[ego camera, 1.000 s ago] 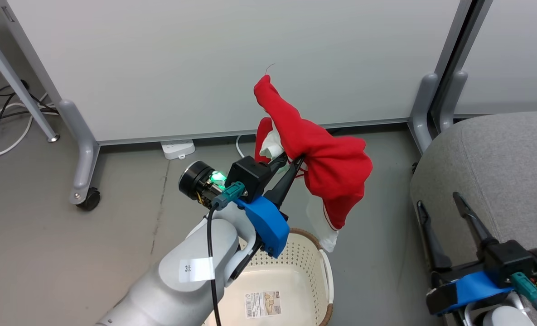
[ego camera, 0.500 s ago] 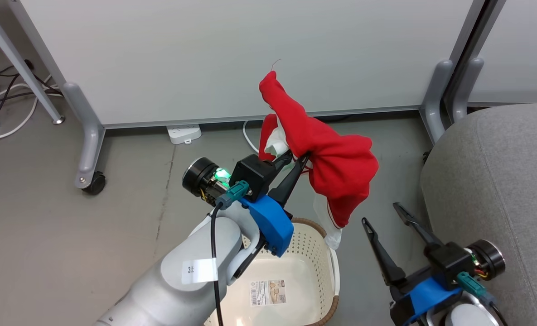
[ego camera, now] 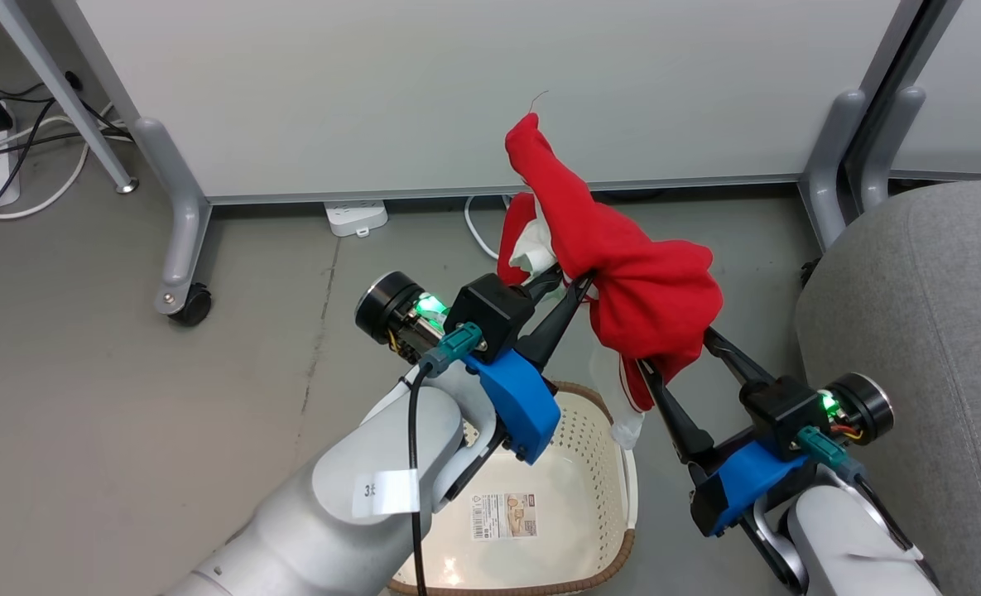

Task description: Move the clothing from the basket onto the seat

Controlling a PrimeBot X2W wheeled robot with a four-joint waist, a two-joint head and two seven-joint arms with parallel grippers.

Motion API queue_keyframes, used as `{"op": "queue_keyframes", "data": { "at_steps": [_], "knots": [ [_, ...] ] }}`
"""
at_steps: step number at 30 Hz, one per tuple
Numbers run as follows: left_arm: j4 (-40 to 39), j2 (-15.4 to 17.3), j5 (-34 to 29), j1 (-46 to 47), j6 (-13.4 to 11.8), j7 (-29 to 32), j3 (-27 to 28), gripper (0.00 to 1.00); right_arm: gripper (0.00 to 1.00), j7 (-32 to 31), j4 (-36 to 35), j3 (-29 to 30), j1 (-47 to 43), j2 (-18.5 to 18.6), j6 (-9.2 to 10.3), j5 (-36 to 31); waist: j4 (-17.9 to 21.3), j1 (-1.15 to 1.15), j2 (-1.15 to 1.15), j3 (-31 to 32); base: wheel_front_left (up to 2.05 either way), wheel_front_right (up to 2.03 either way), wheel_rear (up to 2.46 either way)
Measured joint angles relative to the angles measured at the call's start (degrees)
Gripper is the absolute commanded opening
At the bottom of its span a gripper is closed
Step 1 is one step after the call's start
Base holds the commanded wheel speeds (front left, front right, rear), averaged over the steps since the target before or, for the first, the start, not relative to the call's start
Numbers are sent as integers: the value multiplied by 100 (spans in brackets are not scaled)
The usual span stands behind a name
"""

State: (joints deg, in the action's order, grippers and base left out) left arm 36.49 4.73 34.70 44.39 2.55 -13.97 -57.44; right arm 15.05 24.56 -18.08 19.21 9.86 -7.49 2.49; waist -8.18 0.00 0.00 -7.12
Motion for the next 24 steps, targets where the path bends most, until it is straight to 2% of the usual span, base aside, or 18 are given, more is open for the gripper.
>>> {"op": "queue_keyframes", "data": {
  "at_steps": [9,10,11,24],
  "knots": [
    [3,-53,1,54,1,-25,-49,0,100,0,610,-76,366,-138,0,57,-42,0,0,-96,0,0,0],
    [3,-56,1,59,1,-26,-52,0,37,0,646,-79,399,-154,0,81,-41,0,0,-100,0,0,0],
    [4,-58,1,61,1,-27,-53,0,0,0,677,-83,428,-166,0,97,-39,0,0,-103,0,0,0],
    [65,-73,7,97,1,-53,-68,0,0,0,703,-141,493,-183,0,155,13,0,0,-124,0,0,0]
  ]
}}
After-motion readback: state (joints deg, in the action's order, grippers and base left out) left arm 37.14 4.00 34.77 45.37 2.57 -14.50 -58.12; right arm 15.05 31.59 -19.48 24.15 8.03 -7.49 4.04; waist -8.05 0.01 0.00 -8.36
